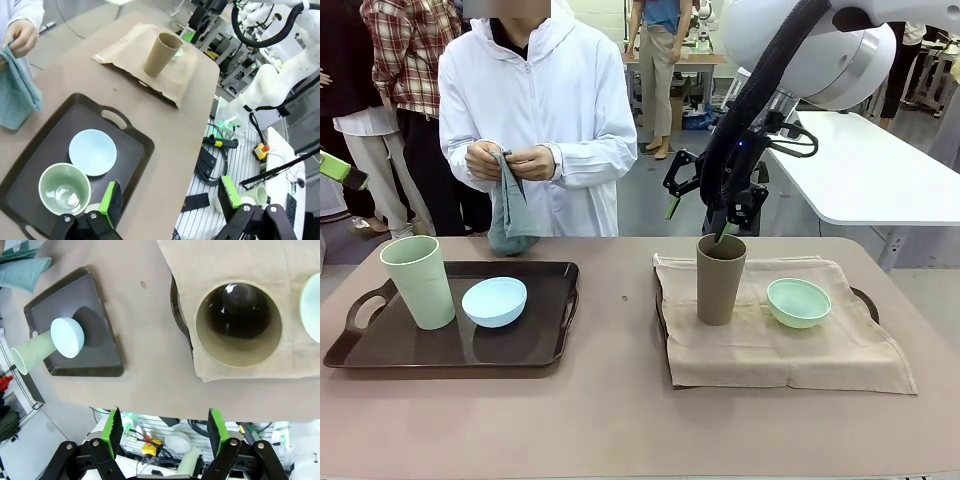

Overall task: Set up a tray with a mat and arrange the tableware.
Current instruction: Pick up the Picnic Bowl and Reusable plastic cup from the Handle tray in front of the human's position and hold them in the air, then place the Picnic Bowl and Reusable plastic cup back onto the Handle tray in front of the human's position.

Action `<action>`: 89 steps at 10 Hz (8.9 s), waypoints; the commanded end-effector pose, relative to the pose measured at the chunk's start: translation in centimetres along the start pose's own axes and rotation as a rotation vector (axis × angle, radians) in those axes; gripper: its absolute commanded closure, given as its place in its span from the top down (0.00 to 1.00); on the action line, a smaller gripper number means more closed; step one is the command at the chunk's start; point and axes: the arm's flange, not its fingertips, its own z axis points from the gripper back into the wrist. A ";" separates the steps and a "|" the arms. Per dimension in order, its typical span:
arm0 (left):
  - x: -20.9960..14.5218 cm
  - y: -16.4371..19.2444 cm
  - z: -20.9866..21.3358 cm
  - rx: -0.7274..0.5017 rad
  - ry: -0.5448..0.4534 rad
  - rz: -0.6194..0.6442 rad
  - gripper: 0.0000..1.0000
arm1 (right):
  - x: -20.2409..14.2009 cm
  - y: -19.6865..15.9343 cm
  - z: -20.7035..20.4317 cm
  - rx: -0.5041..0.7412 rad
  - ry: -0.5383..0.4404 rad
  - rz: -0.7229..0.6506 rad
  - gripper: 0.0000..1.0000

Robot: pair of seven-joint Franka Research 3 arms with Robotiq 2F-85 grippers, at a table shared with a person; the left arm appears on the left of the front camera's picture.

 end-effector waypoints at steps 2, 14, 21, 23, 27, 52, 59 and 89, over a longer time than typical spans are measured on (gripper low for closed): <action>0.1 -0.2 0.2 -0.006 0.009 -0.009 1.00 | -0.4 -0.2 -0.4 -0.004 -0.001 -0.023 0.88; -7.2 14.3 2.1 0.223 0.051 -0.428 1.00 | -2.3 24.9 -13.7 -0.383 0.005 0.092 0.88; -7.6 15.1 2.7 0.225 0.059 -0.381 1.00 | -2.3 23.6 -16.1 -0.370 0.025 0.197 0.88; -8.3 16.2 1.7 0.134 0.100 -0.445 1.00 | -1.7 24.8 -17.8 -0.368 -0.058 0.258 0.88; -11.2 20.5 1.5 0.017 0.170 -0.601 1.00 | -1.0 26.7 -20.5 -0.339 -0.134 0.358 0.88; -10.2 22.9 -13.8 -0.092 0.026 -0.631 1.00 | 2.7 27.7 -29.9 -0.272 -0.029 0.406 0.88; -10.0 22.5 -14.5 -0.125 -0.011 -0.662 0.00 | 2.4 28.1 -29.9 -0.282 -0.049 0.429 0.24; -3.2 7.7 -0.9 0.075 -0.057 -0.871 0.00 | -9.0 28.7 -9.6 -0.305 -0.183 0.382 0.00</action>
